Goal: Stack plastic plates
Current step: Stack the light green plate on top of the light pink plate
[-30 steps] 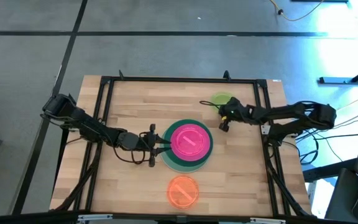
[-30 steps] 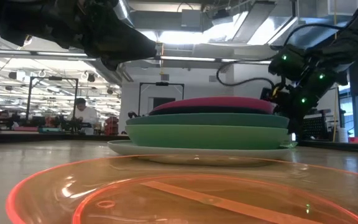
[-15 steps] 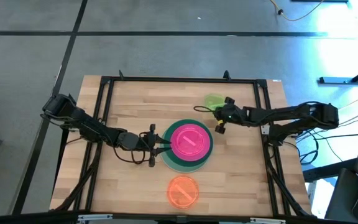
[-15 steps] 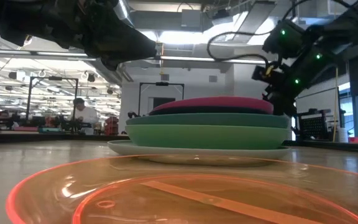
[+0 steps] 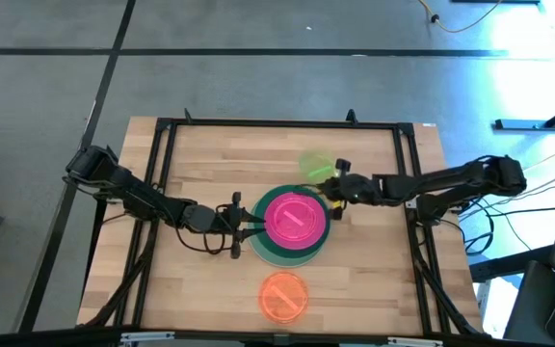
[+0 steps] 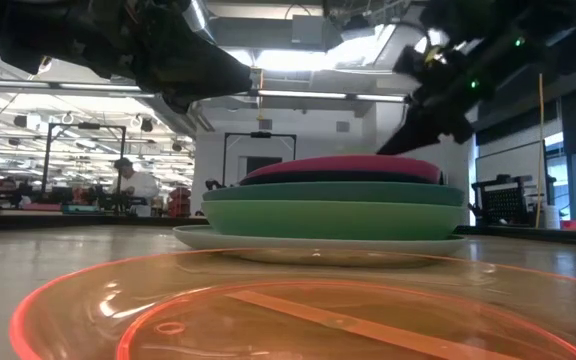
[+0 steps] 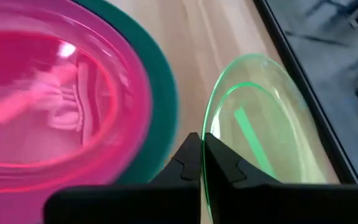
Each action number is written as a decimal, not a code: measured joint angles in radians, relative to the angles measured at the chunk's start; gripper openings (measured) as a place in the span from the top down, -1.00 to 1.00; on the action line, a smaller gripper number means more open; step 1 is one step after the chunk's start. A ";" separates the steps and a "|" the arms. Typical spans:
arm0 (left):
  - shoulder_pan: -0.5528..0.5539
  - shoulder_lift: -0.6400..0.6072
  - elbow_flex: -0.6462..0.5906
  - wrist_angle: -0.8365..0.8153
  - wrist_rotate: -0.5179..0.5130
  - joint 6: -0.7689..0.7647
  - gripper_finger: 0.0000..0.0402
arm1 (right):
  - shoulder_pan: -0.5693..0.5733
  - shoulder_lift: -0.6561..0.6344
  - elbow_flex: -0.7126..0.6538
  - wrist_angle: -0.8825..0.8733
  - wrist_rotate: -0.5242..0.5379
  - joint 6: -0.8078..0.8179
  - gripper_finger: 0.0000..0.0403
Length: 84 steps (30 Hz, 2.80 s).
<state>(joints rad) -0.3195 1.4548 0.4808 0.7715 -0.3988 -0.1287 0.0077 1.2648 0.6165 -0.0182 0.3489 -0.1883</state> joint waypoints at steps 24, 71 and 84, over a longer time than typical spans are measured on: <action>0.000 0.000 0.000 0.000 0.000 0.000 0.47 | 0.316 0.002 0.057 0.072 -0.006 -0.004 1.00; 0.000 0.000 0.000 0.000 0.000 0.003 0.47 | 0.415 0.158 0.058 0.283 -0.187 -0.010 1.00; -0.003 0.000 0.000 0.000 0.007 0.004 0.47 | 0.369 0.239 0.057 0.215 -0.091 0.006 1.00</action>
<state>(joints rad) -0.3221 1.4551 0.4812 0.7718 -0.3920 -0.1246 0.3763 1.5035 0.6739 0.1966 0.2583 -0.1828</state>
